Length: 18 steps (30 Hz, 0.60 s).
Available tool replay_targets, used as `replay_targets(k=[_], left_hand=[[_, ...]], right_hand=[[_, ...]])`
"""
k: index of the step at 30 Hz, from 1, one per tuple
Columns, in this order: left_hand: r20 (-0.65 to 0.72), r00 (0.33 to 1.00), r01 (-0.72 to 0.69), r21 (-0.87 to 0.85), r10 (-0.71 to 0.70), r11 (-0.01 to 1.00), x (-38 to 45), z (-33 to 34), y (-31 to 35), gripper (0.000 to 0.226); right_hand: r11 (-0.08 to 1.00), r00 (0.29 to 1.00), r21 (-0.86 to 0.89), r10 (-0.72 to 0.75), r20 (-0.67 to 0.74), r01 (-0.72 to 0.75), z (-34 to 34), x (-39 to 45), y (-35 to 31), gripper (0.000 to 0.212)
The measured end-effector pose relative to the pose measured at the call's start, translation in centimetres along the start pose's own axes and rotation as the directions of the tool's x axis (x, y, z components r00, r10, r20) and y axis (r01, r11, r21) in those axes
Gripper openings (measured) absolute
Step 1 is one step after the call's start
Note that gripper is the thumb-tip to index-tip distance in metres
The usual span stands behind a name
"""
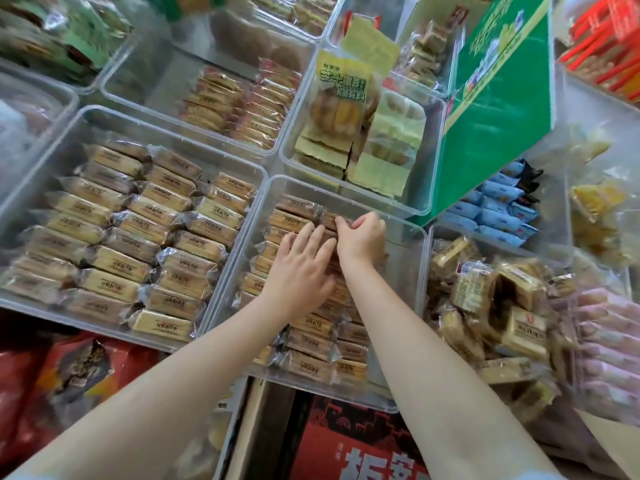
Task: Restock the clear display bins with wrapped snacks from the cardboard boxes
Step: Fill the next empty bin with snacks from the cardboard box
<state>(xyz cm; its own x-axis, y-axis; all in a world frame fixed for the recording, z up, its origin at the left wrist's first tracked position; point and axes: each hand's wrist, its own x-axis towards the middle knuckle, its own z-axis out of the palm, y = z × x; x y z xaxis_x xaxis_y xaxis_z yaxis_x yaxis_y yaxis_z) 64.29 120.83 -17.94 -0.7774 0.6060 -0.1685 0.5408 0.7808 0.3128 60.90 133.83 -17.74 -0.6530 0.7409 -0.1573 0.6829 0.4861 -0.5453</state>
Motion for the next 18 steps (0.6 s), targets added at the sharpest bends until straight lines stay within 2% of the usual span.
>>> replay_targets(k=[3,6,8,10,13,15,18], left_hand=[[0.023,1.000,-0.010,-0.028,0.011,1.000,-1.3,-0.5,0.3,0.065],[0.029,0.999,-0.015,-0.081,0.018,0.997,-3.3,-1.5,0.9,0.061],[-0.004,1.000,-0.028,-0.142,0.028,0.989,-5.2,-2.5,1.8,0.049],[-0.037,0.999,-0.029,-0.234,0.021,0.972,-7.3,-3.4,3.4,0.032],[-0.024,0.996,-0.084,-0.301,0.080,0.950,-11.3,-4.3,8.0,0.026],[-0.010,0.984,-0.170,-0.325,0.177,0.930,-14.3,-4.3,12.5,0.026],[0.014,0.941,-0.310,-0.365,0.339,0.878,-19.2,-3.6,20.5,0.026]], right_hand=[[0.993,0.982,-0.057,-0.091,0.165,0.101,-0.4,0.0,0.4,0.025],[0.977,0.902,-0.054,-0.169,0.397,0.207,-4.6,-0.5,1.2,0.027],[0.961,0.848,-0.024,-0.232,0.476,0.276,-9.5,-2.2,2.2,0.028],[0.950,0.822,0.039,-0.287,0.492,0.308,-15.4,-5.6,4.0,0.024],[0.941,0.802,0.175,-0.339,0.492,0.291,-23.9,-12.1,8.3,0.023],[0.939,0.824,0.178,-0.344,0.450,0.295,-28.7,-15.8,12.3,0.026],[0.951,0.898,0.165,-0.301,0.320,0.260,-34.6,-19.8,19.4,0.021]])
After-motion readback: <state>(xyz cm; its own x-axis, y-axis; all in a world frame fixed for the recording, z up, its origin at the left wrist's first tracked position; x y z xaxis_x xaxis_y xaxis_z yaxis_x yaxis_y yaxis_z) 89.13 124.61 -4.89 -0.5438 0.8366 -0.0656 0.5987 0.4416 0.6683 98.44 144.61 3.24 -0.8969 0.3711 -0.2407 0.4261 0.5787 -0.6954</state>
